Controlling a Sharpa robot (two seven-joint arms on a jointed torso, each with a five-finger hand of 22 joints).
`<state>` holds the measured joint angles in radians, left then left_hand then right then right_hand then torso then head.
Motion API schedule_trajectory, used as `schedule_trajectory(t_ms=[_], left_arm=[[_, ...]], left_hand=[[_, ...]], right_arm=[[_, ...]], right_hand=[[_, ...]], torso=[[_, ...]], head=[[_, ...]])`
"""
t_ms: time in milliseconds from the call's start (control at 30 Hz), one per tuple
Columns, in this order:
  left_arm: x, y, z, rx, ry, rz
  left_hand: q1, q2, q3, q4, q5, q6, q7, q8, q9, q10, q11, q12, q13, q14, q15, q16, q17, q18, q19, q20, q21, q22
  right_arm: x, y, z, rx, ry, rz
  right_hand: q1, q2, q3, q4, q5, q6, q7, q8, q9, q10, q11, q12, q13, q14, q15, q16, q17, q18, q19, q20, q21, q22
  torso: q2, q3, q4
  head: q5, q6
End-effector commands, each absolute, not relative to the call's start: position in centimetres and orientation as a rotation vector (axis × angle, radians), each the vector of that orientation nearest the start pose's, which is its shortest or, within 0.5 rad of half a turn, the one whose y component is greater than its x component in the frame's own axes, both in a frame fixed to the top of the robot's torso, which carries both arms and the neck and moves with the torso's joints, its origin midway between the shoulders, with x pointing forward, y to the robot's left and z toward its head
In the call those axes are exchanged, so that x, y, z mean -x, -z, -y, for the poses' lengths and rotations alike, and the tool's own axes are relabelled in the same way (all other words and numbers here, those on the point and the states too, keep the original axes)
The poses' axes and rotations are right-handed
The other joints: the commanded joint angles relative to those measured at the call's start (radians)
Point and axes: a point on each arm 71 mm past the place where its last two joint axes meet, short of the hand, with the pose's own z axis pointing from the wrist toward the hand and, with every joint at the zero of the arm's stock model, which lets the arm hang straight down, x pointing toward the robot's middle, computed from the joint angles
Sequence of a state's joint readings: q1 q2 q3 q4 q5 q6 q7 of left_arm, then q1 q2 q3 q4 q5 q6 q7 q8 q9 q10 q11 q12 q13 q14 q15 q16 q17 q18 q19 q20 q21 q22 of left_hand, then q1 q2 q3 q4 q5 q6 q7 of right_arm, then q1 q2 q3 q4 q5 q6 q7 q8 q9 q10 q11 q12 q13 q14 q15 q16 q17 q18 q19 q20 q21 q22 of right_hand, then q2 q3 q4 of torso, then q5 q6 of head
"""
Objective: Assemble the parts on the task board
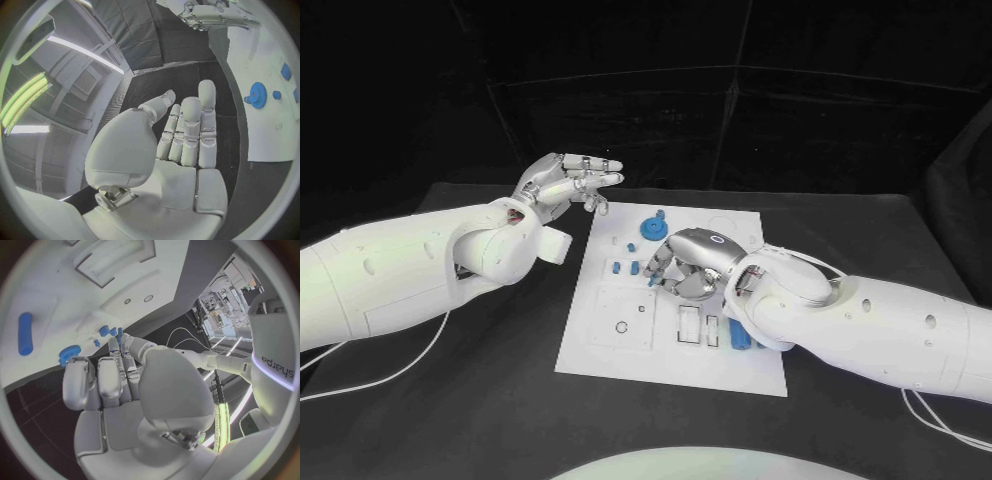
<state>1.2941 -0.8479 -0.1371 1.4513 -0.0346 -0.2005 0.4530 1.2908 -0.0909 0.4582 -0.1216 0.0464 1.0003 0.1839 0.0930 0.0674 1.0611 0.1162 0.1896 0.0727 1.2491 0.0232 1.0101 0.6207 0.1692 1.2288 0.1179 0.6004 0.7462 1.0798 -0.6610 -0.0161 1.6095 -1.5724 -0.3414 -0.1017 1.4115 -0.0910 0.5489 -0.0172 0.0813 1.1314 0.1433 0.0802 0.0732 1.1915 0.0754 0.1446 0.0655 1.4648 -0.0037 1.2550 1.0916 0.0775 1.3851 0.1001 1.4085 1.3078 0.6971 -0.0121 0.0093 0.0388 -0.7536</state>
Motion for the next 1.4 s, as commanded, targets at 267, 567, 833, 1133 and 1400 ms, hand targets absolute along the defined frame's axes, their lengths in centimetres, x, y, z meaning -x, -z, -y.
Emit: schedule_trajectory(t_ms=[267,567,833,1133,1400], left_arm=[[-50.4,16.4,-22.5,0.974,1.595,-1.419],[-50.4,16.5,-22.4,0.976,1.595,-1.422],[-50.4,16.5,-22.4,0.976,1.596,-1.424],[-50.4,16.5,-22.5,0.977,1.592,-1.425],[-50.4,16.6,-22.5,0.979,1.591,-1.427]], left_hand=[[0.008,-0.002,0.000,-0.005,0.003,-0.004,0.001,-0.004,-0.001,-0.008,-0.001,0.006,-0.001,-0.005,-0.001,0.000,-0.002,0.013,-0.005,0.000,-0.007,-0.001],[0.008,-0.002,0.000,-0.005,0.003,-0.004,0.001,-0.004,-0.001,-0.008,-0.001,0.006,-0.001,-0.005,-0.001,0.000,-0.002,0.013,-0.005,0.000,-0.007,-0.001],[0.008,-0.002,0.000,-0.005,0.003,-0.004,0.001,-0.004,-0.001,-0.008,-0.001,0.006,-0.001,-0.005,-0.001,0.000,-0.002,0.013,-0.005,0.000,-0.007,-0.001],[0.008,-0.002,0.000,-0.005,0.003,-0.004,0.001,-0.004,-0.001,-0.008,-0.001,0.006,-0.001,-0.005,-0.001,0.000,-0.002,0.013,-0.005,0.000,-0.007,-0.001],[0.007,-0.002,-0.002,-0.004,0.003,-0.005,0.001,-0.004,-0.001,-0.008,0.000,0.008,-0.001,-0.007,0.000,0.000,-0.005,0.013,-0.005,0.001,-0.007,-0.001]], right_arm=[[-42.7,22.5,6.6,0.420,-0.885,-1.690],[-42.4,22.9,5.9,0.438,-0.883,-1.723],[-42.3,23.2,5.8,0.455,-0.870,-1.741],[-42.3,23.4,5.6,0.473,-0.852,-1.746],[-42.4,23.4,5.5,0.489,-0.804,-1.720]], right_hand=[[-0.006,0.000,0.003,-0.005,0.008,-0.003,0.007,-0.007,-0.001,-0.005,0.005,-0.006,0.001,0.028,0.000,0.004,-0.001,-0.014,0.005,0.003,0.004,0.003],[-0.007,0.000,0.003,-0.006,0.009,-0.003,0.007,-0.007,-0.001,-0.005,0.005,-0.006,0.001,0.027,0.000,0.003,-0.003,-0.014,0.005,0.003,0.005,0.003],[-0.007,0.001,0.004,-0.006,0.010,-0.003,0.007,-0.007,-0.001,-0.005,0.005,-0.006,0.001,0.027,0.000,0.001,-0.005,-0.014,0.005,0.003,0.005,0.003],[-0.008,0.001,0.004,-0.006,0.010,-0.004,0.007,-0.008,-0.001,-0.006,0.005,-0.006,0.001,0.027,0.000,0.002,-0.005,-0.014,0.005,0.003,0.005,0.004],[-0.009,0.000,0.003,-0.006,0.010,-0.004,0.007,-0.008,-0.001,-0.006,0.005,-0.006,0.002,0.027,0.001,0.001,-0.006,-0.014,0.005,0.004,0.005,0.003]], torso=[[-0.001,0.0020,-0.0007],[0.000,0.0023,-0.0018],[0.000,0.0021,-0.0018],[0.000,0.0021,-0.0019],[0.000,0.0020,-0.0014]], head=[[0.017,-0.009],[0.027,-0.014],[0.030,-0.016],[0.032,-0.019],[0.031,-0.020]])
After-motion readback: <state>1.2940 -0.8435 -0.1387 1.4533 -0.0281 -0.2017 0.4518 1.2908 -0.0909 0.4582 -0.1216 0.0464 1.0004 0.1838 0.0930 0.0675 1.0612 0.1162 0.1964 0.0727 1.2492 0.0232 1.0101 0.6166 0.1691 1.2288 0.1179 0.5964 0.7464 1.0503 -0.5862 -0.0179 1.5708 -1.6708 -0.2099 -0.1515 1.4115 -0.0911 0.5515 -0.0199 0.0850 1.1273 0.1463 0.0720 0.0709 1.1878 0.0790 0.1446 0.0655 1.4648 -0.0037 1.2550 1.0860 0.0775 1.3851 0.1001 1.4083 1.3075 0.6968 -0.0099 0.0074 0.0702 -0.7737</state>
